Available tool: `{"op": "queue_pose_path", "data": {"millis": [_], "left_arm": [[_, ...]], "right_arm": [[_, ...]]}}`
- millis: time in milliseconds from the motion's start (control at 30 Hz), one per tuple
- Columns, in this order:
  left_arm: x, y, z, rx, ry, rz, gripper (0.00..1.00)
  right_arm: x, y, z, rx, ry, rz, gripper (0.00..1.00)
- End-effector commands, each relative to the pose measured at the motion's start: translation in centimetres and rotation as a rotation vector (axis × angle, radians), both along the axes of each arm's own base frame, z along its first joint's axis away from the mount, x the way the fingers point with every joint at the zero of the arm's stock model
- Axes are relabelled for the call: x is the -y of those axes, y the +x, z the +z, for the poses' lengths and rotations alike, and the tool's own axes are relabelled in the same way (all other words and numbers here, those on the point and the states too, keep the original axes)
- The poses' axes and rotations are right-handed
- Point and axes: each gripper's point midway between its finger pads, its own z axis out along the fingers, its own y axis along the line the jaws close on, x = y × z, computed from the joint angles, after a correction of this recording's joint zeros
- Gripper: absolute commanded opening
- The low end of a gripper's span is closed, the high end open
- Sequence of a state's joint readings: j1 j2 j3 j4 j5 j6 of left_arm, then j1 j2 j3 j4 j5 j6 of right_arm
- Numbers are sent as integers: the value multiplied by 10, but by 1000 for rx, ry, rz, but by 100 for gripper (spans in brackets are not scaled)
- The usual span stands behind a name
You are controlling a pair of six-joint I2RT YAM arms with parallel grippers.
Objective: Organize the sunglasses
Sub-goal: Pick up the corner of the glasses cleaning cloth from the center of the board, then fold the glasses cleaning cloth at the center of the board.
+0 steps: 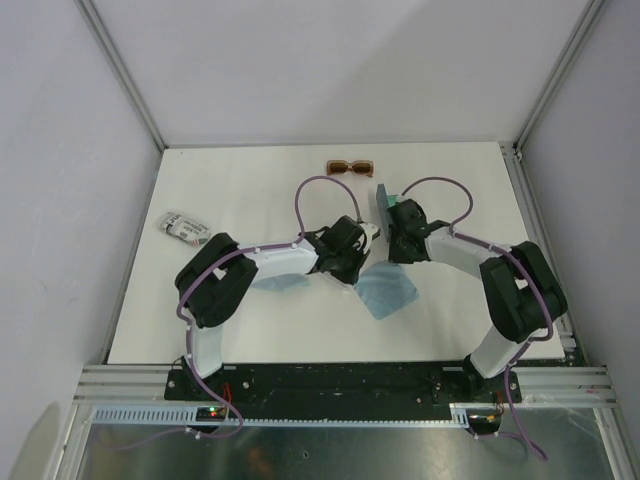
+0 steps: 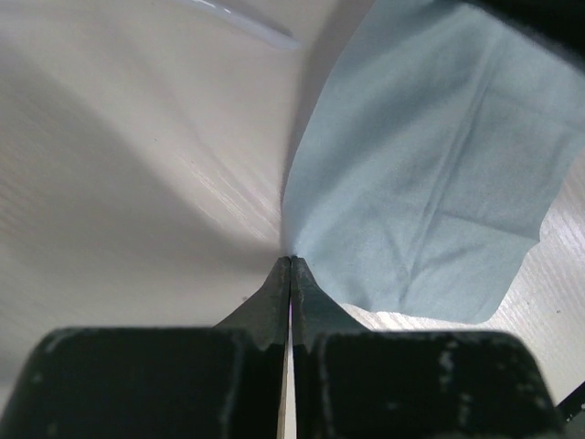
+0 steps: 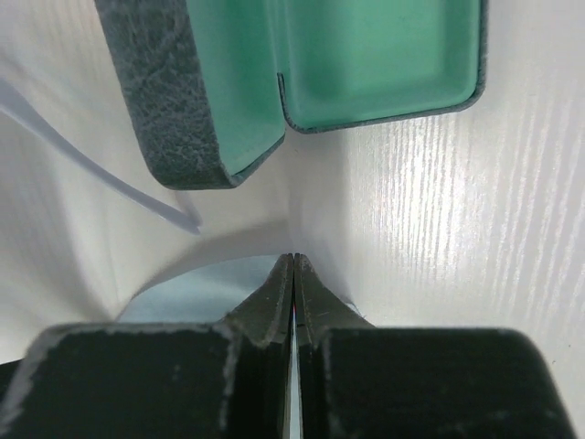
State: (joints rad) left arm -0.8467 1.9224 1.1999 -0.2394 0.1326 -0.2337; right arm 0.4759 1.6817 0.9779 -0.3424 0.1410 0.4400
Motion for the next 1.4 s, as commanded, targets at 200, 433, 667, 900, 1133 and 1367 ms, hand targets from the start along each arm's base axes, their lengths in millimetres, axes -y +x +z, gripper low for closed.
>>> {"op": "queue_pose_path", "data": {"millis": [200,433,667,900,1133,1367], "left_arm": [[8,6,27,68,2,-24,0],[14,2,36,74,-17,-42,0],[23,-12,52,72,-43,-70,0],[23,-23,60,74,-45,-86,0],[28,-33,56,70,-29,-120,0],[31,-38,58,112,0,-168,0]], "right_arm": [[7,6,31,62,42,-17,0],[12,4,33,53,41,-23,0],[17,-4,35,43,38,-21,0],[19,-13,36,31,61,-14,0],[22,-23,38,27,72,-13,0],[28,-33,36,17,78,-19,0]]}}
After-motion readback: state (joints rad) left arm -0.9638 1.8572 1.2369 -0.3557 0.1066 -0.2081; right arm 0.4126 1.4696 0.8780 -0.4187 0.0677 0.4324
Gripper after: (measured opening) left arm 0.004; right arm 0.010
